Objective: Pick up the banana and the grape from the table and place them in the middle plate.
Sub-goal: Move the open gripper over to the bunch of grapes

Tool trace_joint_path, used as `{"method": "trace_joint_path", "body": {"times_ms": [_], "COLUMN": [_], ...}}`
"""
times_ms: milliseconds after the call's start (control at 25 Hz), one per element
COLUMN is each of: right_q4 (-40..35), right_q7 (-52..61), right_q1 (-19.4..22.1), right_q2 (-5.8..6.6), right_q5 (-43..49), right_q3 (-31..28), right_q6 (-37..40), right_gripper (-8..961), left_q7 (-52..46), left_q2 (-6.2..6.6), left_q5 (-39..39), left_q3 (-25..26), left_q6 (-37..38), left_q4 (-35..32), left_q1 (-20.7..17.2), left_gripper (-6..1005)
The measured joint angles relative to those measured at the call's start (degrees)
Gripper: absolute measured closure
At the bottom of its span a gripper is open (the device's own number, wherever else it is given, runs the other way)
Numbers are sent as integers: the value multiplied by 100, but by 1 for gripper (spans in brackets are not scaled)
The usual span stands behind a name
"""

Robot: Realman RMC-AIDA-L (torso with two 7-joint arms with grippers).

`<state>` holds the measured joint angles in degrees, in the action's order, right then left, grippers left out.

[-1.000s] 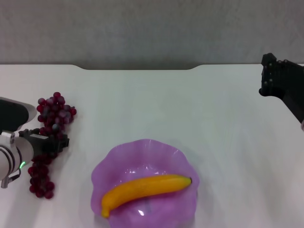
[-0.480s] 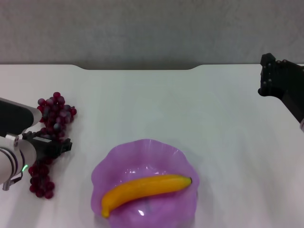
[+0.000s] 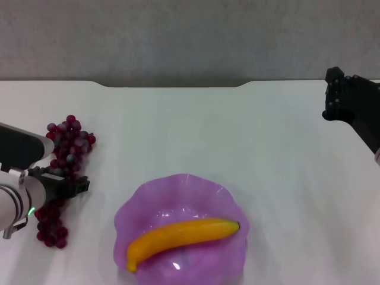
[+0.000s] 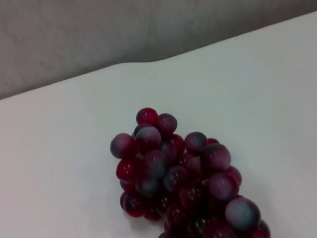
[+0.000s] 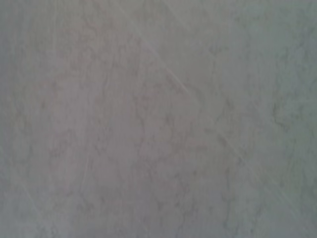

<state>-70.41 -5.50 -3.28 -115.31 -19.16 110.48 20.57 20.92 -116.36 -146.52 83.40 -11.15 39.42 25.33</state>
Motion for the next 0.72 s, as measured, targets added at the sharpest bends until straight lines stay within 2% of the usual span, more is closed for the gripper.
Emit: {"method": "trace_joint_path", "body": {"times_ms": [200,680,720], "right_q4": [8,26,26], "right_q7": [5,6,6], "right_q1": [-7,1,2], "right_q2": [0,9,9], "right_q5": [0,0,0], "right_q3": [4,9,9], "right_q6": [0,0,0], "right_gripper": [937,936,936], "left_q7": [-1,-1,-1], "left_q2": [-6,-10,-10], "left_q5": [15,37,37], "left_q3": [0,0,0], "left_q6": [0,-17,-31], "left_q4": [-146,-29,-14], "left_q1": [91,39,37], "left_gripper": [125,133,180]}}
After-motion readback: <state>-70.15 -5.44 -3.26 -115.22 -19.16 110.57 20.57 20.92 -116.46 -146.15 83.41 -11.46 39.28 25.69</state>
